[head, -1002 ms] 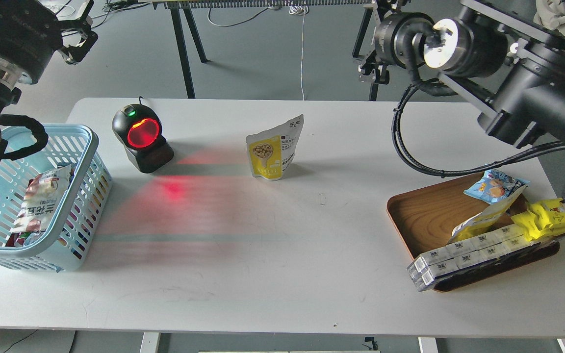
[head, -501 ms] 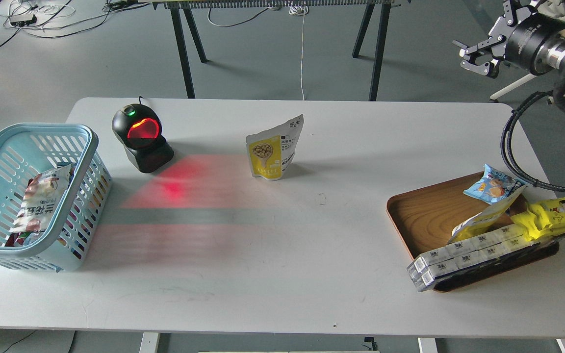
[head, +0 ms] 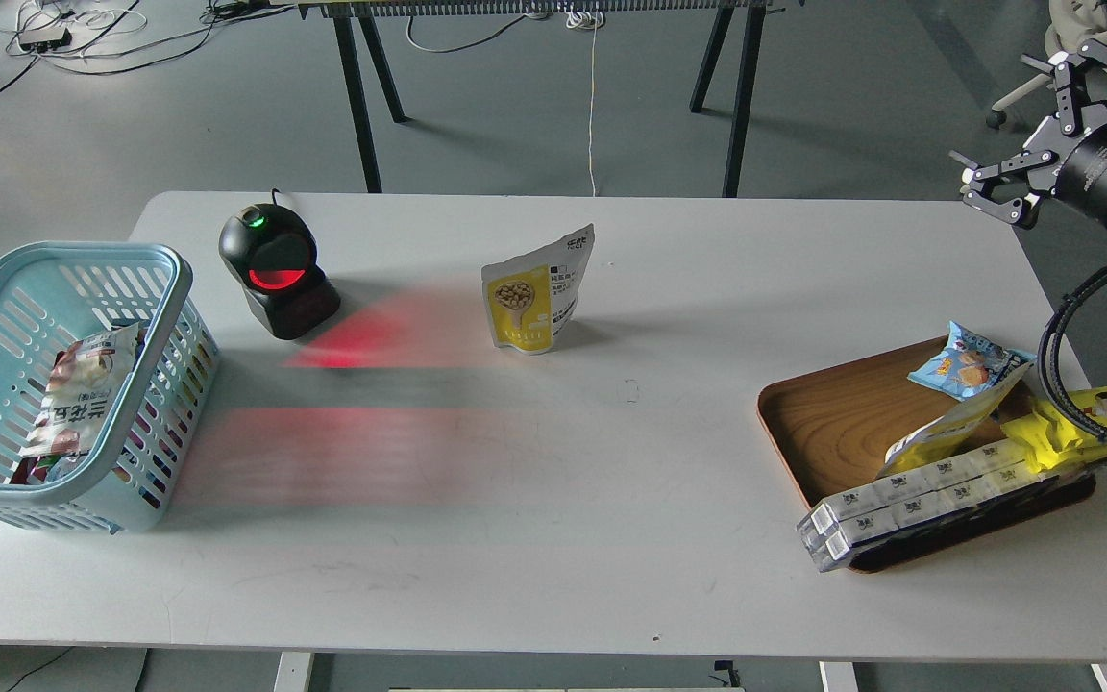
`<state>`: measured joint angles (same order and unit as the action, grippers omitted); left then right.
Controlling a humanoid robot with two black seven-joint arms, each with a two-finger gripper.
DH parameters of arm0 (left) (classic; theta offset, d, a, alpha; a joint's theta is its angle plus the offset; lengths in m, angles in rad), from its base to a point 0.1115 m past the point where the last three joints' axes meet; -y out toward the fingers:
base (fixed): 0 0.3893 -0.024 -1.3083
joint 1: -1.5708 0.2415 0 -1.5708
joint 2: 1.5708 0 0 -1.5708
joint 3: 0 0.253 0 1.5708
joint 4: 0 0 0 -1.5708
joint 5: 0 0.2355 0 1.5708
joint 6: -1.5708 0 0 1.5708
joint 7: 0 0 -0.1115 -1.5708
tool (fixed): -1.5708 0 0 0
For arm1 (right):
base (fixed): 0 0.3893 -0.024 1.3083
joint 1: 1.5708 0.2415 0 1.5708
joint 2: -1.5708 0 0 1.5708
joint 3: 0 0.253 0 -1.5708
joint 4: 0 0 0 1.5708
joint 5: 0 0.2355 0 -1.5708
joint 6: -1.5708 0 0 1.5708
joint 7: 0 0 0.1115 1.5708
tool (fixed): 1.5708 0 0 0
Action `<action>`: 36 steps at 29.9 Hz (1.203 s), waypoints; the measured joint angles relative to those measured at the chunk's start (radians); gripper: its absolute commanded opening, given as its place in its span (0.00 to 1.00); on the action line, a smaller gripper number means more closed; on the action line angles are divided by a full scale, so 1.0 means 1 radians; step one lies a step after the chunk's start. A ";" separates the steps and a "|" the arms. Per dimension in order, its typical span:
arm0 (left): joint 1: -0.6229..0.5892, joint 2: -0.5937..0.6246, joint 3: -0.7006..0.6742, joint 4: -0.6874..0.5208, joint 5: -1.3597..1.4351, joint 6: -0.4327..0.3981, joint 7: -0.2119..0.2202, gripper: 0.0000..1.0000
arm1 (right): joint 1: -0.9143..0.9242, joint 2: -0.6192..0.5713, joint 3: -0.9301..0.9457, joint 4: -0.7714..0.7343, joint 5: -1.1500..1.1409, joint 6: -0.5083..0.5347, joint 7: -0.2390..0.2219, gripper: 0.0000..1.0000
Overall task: Scan snack and place in basket
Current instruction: 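Set the packet upright on the table and withdraw the right gripper, then reach the left gripper to the standing yellow packet and grasp it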
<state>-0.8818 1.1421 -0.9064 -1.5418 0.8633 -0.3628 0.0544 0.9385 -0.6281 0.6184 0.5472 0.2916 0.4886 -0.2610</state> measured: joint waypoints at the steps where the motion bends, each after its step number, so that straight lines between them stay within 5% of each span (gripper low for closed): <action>1: 0.002 -0.014 0.001 -0.009 0.067 -0.003 0.000 1.00 | -0.001 0.000 0.000 0.000 0.000 0.000 0.000 1.00; 12: -0.003 -0.280 0.071 -0.041 0.776 -0.073 -0.009 1.00 | -0.001 0.017 -0.010 -0.002 -0.008 0.000 -0.009 1.00; 21: -0.103 -0.417 0.356 -0.035 1.175 -0.080 -0.055 0.99 | 0.011 0.059 -0.018 -0.005 -0.019 0.000 -0.003 1.00; 27: -0.157 -0.532 0.514 0.038 1.311 -0.104 -0.066 0.99 | 0.014 0.061 -0.019 -0.004 -0.050 0.000 -0.001 1.00; 36: -0.156 -0.695 0.561 0.194 1.319 -0.123 -0.067 0.98 | 0.014 0.060 -0.020 -0.004 -0.054 0.000 -0.001 1.00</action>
<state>-1.0377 0.4470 -0.3451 -1.3481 2.1818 -0.4860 -0.0122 0.9527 -0.5686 0.5984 0.5432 0.2379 0.4888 -0.2623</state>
